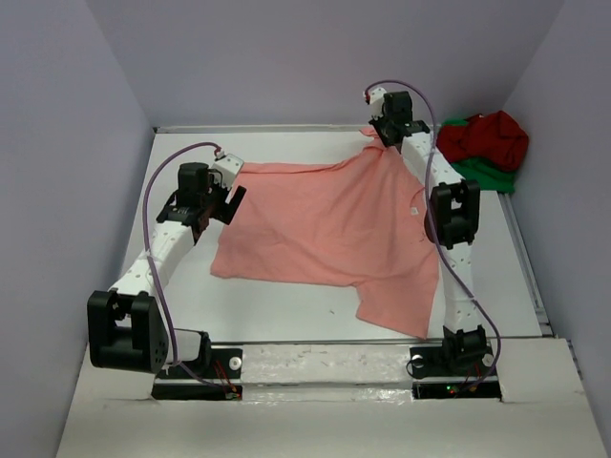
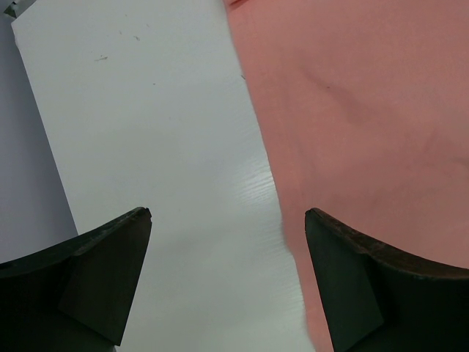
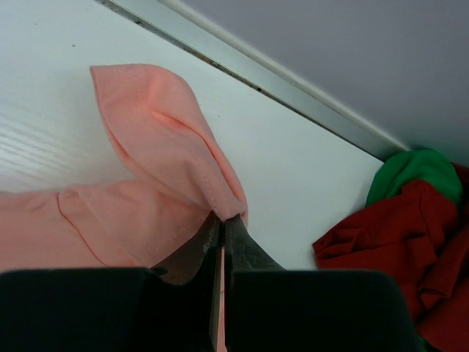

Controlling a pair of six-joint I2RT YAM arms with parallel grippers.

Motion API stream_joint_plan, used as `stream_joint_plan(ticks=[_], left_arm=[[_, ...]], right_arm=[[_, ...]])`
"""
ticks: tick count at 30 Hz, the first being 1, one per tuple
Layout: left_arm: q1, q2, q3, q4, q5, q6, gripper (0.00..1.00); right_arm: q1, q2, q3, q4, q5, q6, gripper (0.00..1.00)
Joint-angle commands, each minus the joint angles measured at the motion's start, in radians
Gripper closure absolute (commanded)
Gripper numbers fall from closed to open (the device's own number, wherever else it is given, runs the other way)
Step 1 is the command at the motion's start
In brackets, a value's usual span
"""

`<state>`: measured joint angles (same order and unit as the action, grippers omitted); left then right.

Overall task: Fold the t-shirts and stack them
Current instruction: Flatten out the tshirt

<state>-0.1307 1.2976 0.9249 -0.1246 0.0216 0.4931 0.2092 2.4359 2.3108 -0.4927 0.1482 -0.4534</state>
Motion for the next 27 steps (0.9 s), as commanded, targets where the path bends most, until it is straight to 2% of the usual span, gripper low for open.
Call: stream_joint_plan(ticks=[1,6,7,9,11,15,20,23,27], left_arm=[[0.006,-0.014,0.0,0.013,0.0,0.004,0.01],[0.011,-0.023,-0.011,0.016,0.005,0.004,0.01],[0.011,-0.026,-0.012,0.016,0.006,0.004,0.01],[0.013,-0.026,-0.014,0.016,0.005,0.005,0.01],[0.014,-0.024,-0.015,0.017,0.006,0.005,0.01],[0.014,-0.029,-0.018,0.017,0.02,0.007,0.01],[0.014,-0.031,0.0,0.016,0.015,0.01,0.01],[0.013,-0.024,0.023,0.005,0.044,0.027,0.01],[0.011,0.015,0.074,-0.023,0.139,0.056,0.01]], right_arm=[[0.022,0.054,0.05,0.132,0.135,-0.041,1.0],[0.041,0.094,0.059,0.143,0.122,-0.066,1.0],[0.053,0.098,0.061,0.143,0.12,-0.073,0.73],[0.065,0.1,0.058,0.146,0.114,-0.096,0.4],[0.074,0.098,0.067,0.148,0.129,-0.097,0.01],[0.075,0.042,0.055,0.148,0.145,-0.113,0.0],[0.084,-0.145,-0.043,0.146,0.155,-0.134,0.0],[0.084,-0.253,-0.157,0.144,0.191,-0.13,0.0],[0.084,-0.478,-0.393,0.137,0.194,-0.116,0.0]])
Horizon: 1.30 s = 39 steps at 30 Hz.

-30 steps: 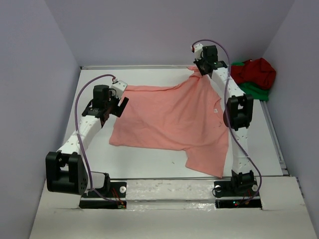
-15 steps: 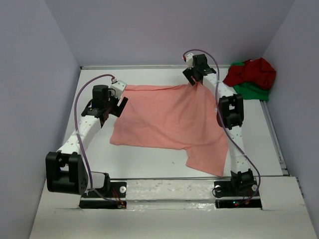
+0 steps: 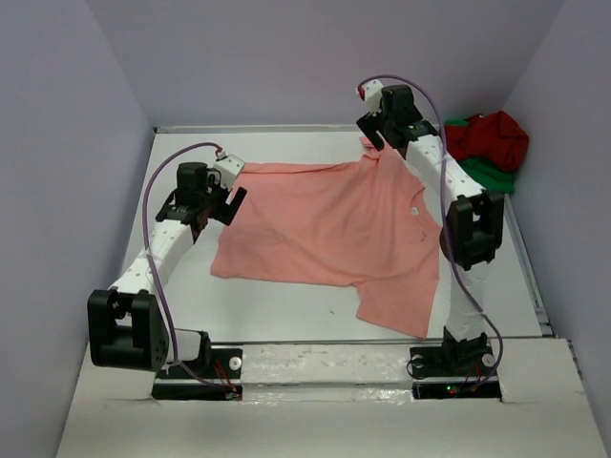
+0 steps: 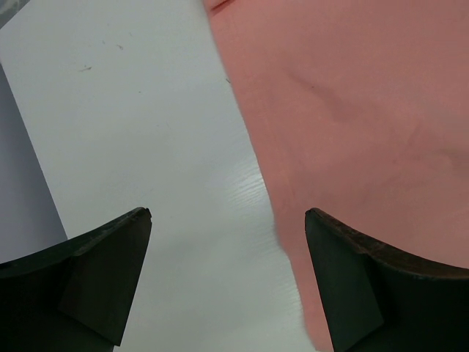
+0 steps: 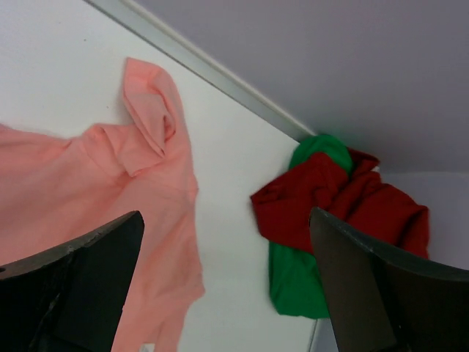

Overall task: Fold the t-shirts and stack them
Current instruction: Flatten out the tshirt

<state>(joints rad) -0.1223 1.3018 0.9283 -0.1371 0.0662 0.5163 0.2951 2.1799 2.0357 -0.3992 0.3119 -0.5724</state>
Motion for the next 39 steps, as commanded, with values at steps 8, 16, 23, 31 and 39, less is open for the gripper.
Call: stream_joint_plan(ticks=[8,16,23,31,39], left_arm=[[0.004,0.23,0.259,-0.055,0.368,0.083,0.01],[0.021,0.508,0.493,-0.079,0.475,0.05,0.01],[0.055,0.688,0.667,-0.111,0.516,0.033,0.01],[0.073,0.878,0.874,-0.252,0.61,0.039,0.01],[0.075,0.988,1.009,-0.367,0.708,0.019,0.01]], right_arm=[[-0.022,-0.736,-0.645,-0.047,-0.019,0.042,0.0],[-0.142,-0.956,-0.897,-0.13,-0.03,0.08,0.0],[-0.22,-1.033,-0.98,-0.184,-0.069,0.115,0.0],[-0.234,-0.98,-0.927,-0.205,-0.093,0.14,0.0],[-0.234,-0.944,-0.898,-0.213,-0.097,0.141,0.0]])
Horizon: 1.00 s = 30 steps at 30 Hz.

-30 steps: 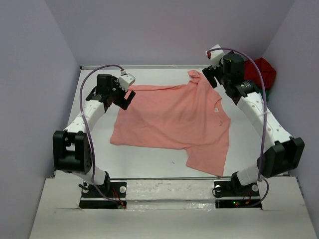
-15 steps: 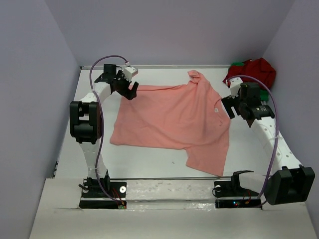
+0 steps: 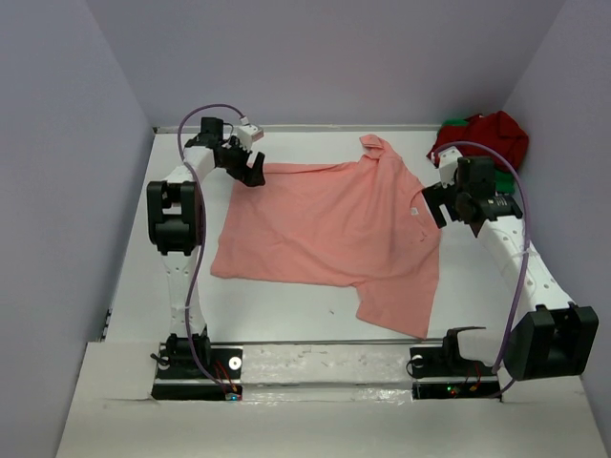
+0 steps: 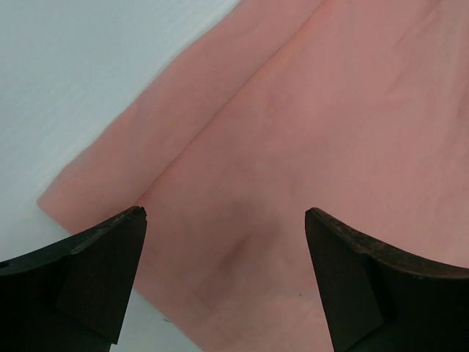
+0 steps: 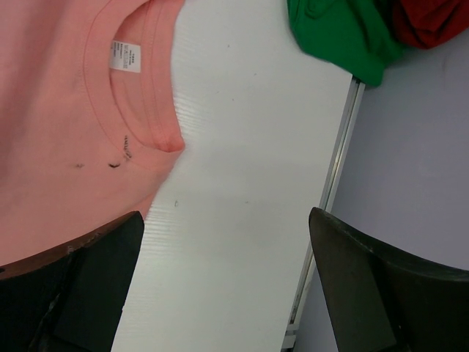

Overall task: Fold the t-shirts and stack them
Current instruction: Flatten out the tshirt

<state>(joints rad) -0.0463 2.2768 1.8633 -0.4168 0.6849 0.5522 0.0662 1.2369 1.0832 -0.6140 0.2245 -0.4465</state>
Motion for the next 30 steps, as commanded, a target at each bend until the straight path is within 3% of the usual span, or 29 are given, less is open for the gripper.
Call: stream_joint_plan(ticks=[1,11,20,26,30], left_arm=[[-0.001,0.018,0.077,-0.089,0.094,-0.021,0.01],[-0.001,0.072,0.122,-0.073,0.062,-0.069,0.01],[0.0,0.124,0.174,-0.046,-0.143,-0.207,0.01],[0.01,0.136,0.174,-0.085,-0.143,-0.21,0.01],[0.01,0.133,0.157,-0.076,-0.228,-0.222,0.01]], right_arm=[[-0.005,-0.001,0.055,0.002,-0.011,0.014,0.0],[-0.005,-0.011,0.037,-0.001,-0.016,0.014,0.0],[-0.005,0.001,0.046,-0.003,-0.01,0.014,0.0],[-0.005,0.021,0.076,-0.013,-0.016,0.019,0.0],[-0.005,0.026,0.086,-0.023,-0.02,0.02,0.0]])
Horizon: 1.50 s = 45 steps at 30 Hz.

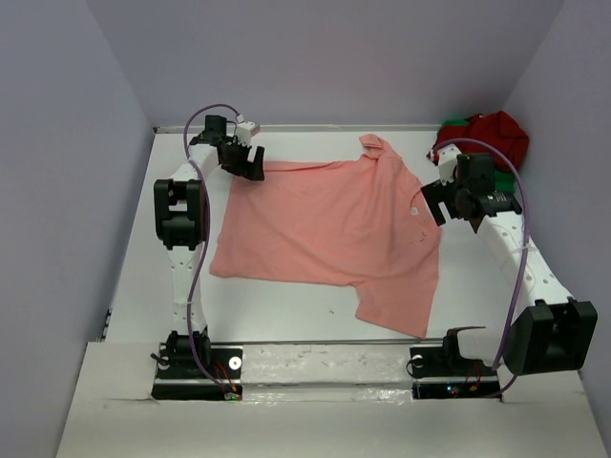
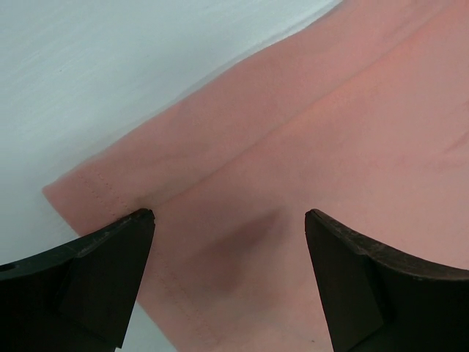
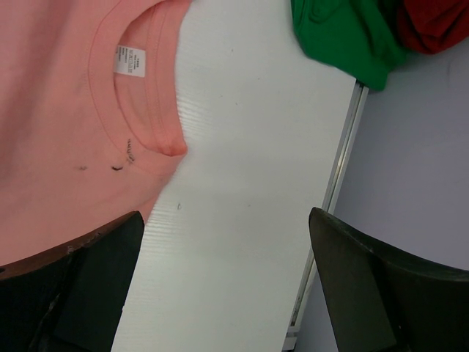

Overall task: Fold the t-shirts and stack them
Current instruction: Flatten out the tshirt

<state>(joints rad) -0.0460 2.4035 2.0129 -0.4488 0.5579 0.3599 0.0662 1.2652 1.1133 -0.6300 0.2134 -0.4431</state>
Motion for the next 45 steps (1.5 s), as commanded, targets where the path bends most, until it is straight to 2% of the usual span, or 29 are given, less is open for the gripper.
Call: stream_joint_plan(ticks=[1,10,18,30,36,41,44,45], left_arm=[[0.012,0.006,0.007,-0.05,-0.116,-0.033,0.01],[0.038,-0.033,-0.049,-0.068,-0.262,-0.024,0.01],[0.107,-0.04,-0.072,-0.103,-0.377,-0.075,0.01],[0.133,-0.096,-0.152,-0.097,-0.411,-0.107,0.01],[0.132,-0.214,-0.122,-0.117,-0.385,-0.107,0.01],[0.132,-0.345,-0.149,-0.12,-0.369,-0.099,0.01],[0.13,-0.452,-0.226,-0.104,-0.38,-0.085,0.01],[0.132,-0.507,-0.279,-0.094,-0.388,-0.078,0.01]], right_arm=[[-0.005,-0.001,0.056,-0.008,-0.012,0.017,0.0],[-0.005,-0.004,0.056,-0.01,-0.025,0.017,0.0],[-0.005,0.002,0.049,-0.014,-0.045,0.018,0.0],[-0.005,0.059,0.068,-0.053,-0.163,0.037,0.0],[-0.005,0.115,0.118,-0.079,-0.273,0.038,0.0],[-0.005,0.236,0.161,-0.137,-0.344,0.049,0.0],[-0.005,0.295,0.18,-0.172,-0.394,0.055,0.05],[-0.005,0.334,0.193,-0.195,-0.408,0.055,0.1]])
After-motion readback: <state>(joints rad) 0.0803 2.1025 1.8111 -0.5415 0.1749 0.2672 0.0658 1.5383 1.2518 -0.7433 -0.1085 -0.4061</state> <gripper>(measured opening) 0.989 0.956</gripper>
